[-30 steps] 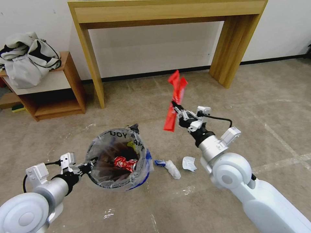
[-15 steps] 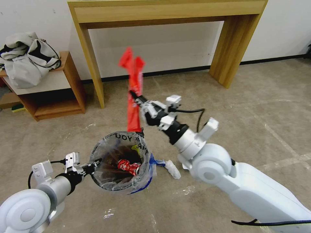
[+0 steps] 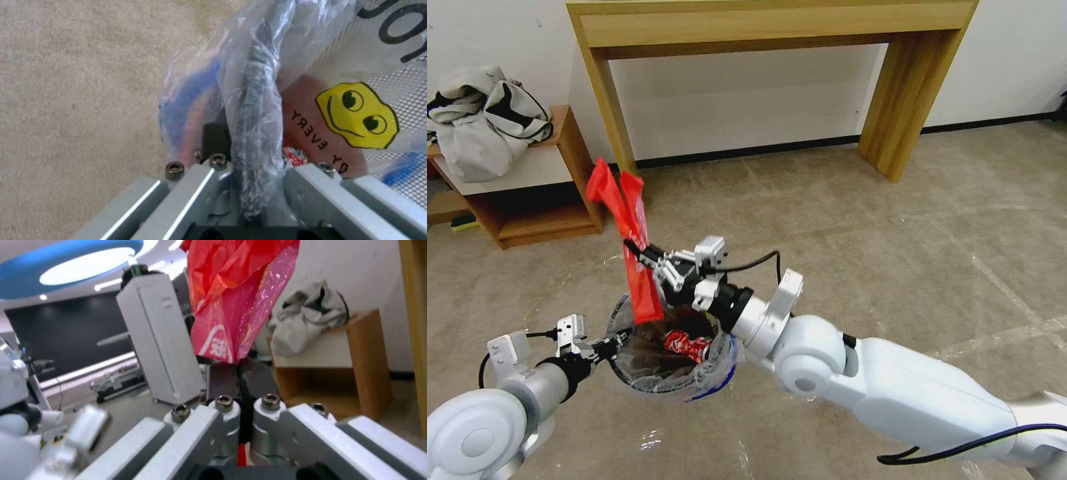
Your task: Pick up the trash bin and place the garbage on the floor into it.
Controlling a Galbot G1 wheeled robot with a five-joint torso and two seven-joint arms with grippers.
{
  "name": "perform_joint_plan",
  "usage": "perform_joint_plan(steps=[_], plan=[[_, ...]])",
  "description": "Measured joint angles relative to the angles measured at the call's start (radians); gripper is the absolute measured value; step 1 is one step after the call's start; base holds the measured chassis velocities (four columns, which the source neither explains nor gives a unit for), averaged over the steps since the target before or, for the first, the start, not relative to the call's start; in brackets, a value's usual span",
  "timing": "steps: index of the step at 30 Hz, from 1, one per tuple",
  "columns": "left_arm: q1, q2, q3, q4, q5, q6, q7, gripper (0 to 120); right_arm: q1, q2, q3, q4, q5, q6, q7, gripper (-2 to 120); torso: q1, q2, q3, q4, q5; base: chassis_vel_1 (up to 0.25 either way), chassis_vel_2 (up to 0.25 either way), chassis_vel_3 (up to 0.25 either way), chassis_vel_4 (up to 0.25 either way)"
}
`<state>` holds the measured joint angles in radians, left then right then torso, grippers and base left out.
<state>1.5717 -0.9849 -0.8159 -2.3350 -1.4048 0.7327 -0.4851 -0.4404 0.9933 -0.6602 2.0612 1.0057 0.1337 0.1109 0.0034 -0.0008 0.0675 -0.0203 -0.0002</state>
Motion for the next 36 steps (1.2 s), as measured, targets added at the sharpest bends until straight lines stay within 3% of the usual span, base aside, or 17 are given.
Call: perform_joint_plan(steps=[36], plan=[[0.003,-0.001,-0.009,-0.025,-0.029,0.0,-0.017,1,-0.062,-0.039,-0.065,-0.081,-0.144,0.032,-0.043,0,0.0,0.0,0.0,0.0,0.0,0.0,0.0,0.0,0.0]])
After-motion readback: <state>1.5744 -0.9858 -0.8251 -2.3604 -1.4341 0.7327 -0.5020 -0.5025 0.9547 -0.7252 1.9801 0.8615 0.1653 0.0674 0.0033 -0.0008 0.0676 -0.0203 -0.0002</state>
